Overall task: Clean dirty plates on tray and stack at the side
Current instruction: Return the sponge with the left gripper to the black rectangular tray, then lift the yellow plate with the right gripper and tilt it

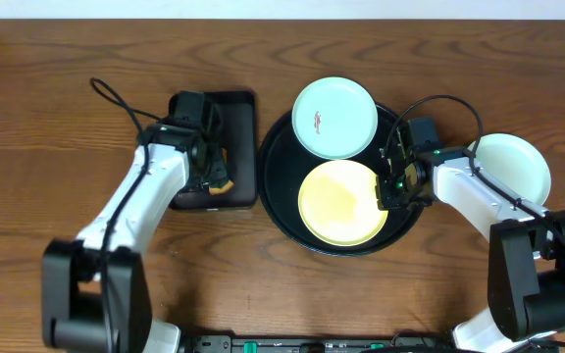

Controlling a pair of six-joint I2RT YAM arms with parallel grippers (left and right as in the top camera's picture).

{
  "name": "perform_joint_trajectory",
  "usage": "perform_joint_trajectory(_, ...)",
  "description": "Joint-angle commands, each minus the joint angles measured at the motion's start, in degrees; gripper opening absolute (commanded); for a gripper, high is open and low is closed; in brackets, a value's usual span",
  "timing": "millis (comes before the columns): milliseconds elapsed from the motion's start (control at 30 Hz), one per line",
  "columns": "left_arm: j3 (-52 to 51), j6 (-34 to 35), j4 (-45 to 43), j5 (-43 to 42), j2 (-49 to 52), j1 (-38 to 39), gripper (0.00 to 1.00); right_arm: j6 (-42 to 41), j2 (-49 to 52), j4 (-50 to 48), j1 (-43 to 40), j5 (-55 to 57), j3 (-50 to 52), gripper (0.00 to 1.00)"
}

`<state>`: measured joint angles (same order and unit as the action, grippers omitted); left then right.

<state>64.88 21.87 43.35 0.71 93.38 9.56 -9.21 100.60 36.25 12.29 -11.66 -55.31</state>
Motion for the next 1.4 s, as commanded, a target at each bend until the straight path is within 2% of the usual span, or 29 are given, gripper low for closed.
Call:
perform_joint_trajectory(0, 3.7, -1.3, 1.2, -0.3, -8.8, -0.1, 0.77, 2.0, -0.3, 0.0, 0.3, 1.9, -0.5, 0.01)
perform_joint_trajectory(200, 3.7, -1.3, 2.9, -0.3, -18.4, -0.1, 0.82, 4.0, -10.6, 1.3, 0.8, 2.4, -2.8, 0.01)
perform_joint_trajectory(367, 3.7, -1.3, 2.9, -0.3, -21.3, -0.1, 0.84, 4.2, -20.1, 1.6, 2.6, 11.0, -2.8, 0.01)
perform_joint_trajectory(500, 3.7, -1.3, 2.9, -0.3, -21.0, -0.1, 0.84, 4.2, -23.3, 2.2, 5.5, 19.7, -2.8, 0.01)
perform_joint_trajectory(800, 3.7, -1.3, 2.9, -0.3, -20.8, -0.1, 0.85, 2.8, -24.1, 2.3, 16.9, 41.2, -2.8, 0.01)
perform_joint_trajectory(1067, 3.7, -1.3, 2.9, -0.3, -20.8, -0.1, 0.85, 2.9, -24.2, 3.6, 34.1, 66.3, -2.8, 0.01)
perform_joint_trajectory(1367, 3.7, -1.3, 2.9, -0.3, -20.8, -0.1, 0.86, 12.0, -24.2, 3.6, 43.3, 81.8, -2.8, 0.01)
